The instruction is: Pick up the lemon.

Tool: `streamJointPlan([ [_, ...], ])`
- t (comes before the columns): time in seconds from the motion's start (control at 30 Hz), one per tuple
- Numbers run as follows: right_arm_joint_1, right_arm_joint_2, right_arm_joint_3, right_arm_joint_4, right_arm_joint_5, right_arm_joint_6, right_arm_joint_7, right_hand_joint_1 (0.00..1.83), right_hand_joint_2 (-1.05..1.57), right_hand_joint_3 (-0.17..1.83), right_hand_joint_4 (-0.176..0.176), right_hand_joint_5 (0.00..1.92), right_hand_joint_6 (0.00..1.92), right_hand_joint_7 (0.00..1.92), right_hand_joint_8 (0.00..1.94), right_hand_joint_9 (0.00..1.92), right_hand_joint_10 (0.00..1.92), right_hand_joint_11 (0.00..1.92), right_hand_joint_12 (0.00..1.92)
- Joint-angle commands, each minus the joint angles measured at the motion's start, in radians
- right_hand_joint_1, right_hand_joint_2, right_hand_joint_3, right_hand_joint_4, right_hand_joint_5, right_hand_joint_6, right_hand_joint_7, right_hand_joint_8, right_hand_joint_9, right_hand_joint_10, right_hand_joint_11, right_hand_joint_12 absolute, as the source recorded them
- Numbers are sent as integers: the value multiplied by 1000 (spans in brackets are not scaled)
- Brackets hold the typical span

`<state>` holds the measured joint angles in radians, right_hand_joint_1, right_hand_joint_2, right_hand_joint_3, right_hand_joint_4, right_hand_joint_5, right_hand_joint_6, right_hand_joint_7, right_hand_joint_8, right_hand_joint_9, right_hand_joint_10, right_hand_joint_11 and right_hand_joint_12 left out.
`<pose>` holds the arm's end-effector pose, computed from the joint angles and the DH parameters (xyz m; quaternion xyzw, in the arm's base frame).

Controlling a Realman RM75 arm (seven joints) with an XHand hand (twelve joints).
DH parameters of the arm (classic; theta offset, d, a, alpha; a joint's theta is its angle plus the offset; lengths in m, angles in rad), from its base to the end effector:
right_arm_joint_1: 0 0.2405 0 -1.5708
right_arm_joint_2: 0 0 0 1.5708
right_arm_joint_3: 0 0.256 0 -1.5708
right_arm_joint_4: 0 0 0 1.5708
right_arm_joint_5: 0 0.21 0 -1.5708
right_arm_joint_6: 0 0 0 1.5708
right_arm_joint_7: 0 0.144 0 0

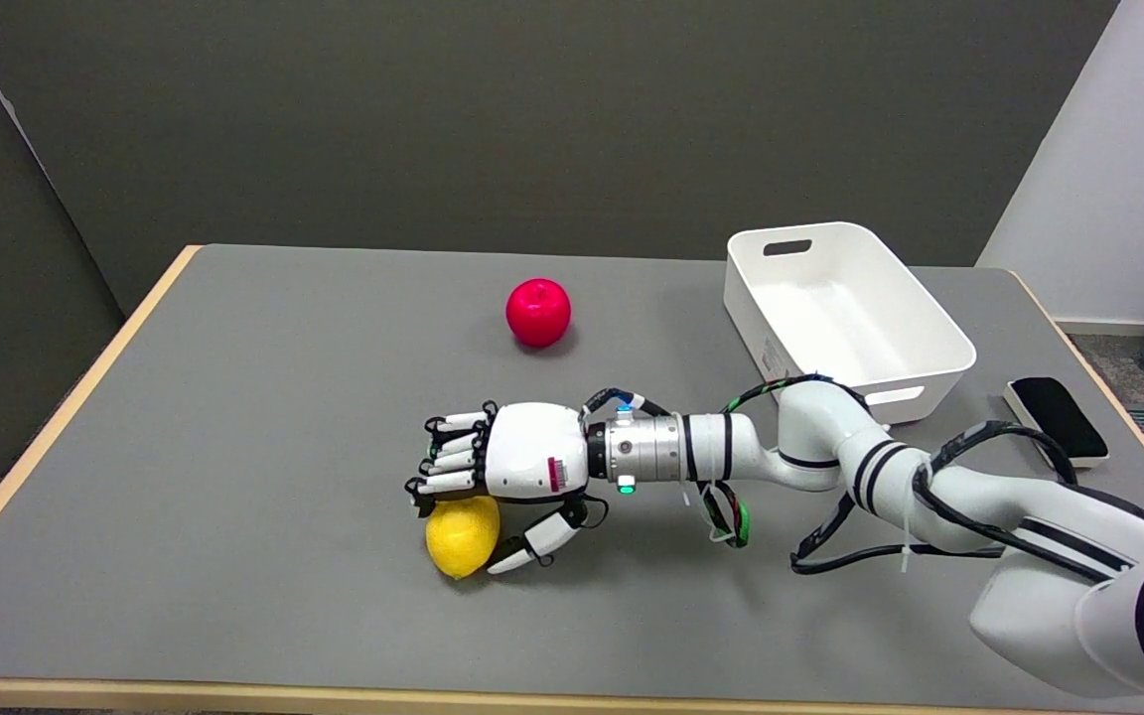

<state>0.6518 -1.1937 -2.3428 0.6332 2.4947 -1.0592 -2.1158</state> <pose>-0.3036 -0.3876 0.1858 0.9765 0.0194 -0.0675 0.2035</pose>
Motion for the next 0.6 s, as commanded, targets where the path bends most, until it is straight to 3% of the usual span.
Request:
streamJointPlan([
  [0.03,-6,5,1,-20,10,4,1,1042,1293,210,-19,444,1848,594,1570,421,1336,74,1141],
  [0.3,-14,11,24,-31,81,-1,-21,1057,1259,248,-22,442,1776,645,1593,448,1511,130,1233],
  [0.5,-51,31,191,-16,81,-16,-27,1091,1271,182,-69,452,1684,699,1602,604,1624,239,1685],
  [0.6,-73,39,298,9,81,-29,-27,1107,1253,187,-77,472,1655,722,1574,644,1619,297,1708],
])
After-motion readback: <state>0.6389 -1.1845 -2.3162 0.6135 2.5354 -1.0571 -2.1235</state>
